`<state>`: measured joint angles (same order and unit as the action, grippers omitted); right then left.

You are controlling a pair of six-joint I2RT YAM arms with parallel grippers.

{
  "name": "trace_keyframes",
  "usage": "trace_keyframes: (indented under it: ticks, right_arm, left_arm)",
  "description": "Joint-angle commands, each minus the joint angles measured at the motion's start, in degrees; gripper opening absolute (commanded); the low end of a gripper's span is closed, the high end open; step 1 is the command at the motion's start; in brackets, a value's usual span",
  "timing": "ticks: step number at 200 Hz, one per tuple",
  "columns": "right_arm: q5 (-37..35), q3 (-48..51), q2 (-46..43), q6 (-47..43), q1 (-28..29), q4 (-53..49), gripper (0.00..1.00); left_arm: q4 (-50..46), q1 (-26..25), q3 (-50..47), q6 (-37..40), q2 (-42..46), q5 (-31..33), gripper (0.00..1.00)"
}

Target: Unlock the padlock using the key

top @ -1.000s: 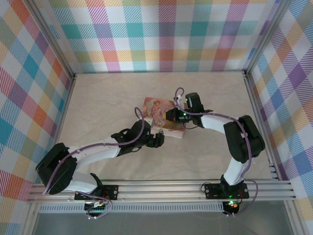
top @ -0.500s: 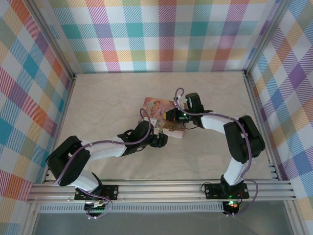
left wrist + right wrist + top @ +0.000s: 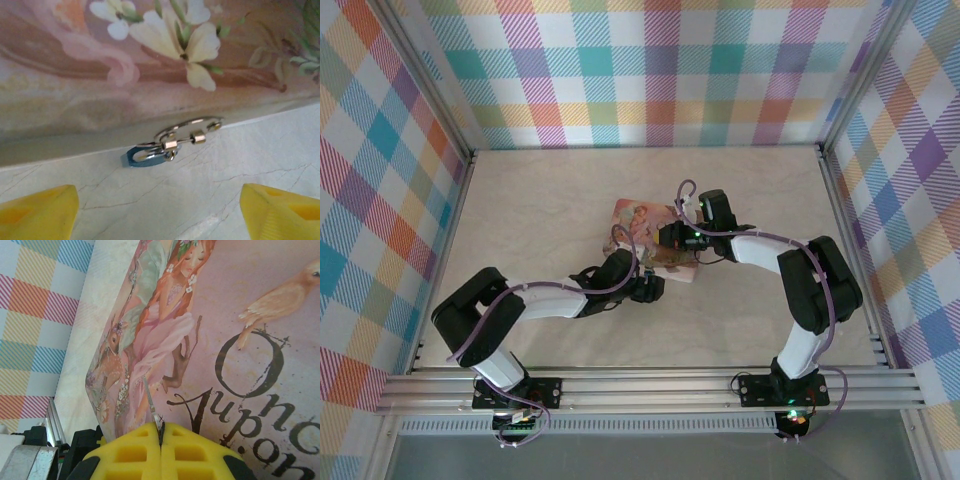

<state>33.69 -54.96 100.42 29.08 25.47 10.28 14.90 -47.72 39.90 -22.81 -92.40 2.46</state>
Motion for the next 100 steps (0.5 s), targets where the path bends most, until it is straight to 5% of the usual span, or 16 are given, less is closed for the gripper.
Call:
trace_keyframes:
  ticks: [1, 100]
  right_arm:
    - [-2.1, 2.6, 1.1, -1.3, 0.4, -8.8, 0.00]
    - [-1.9, 2.4, 1.5, -1.2, 0.7, -8.7, 0.00]
  left_arm:
    - [4.7, 0.2, 0.0, -1.0, -1.5, 0.2, 0.81]
    - [8.6, 0.2, 0.4, -2.4, -4.5, 3.0, 0.62]
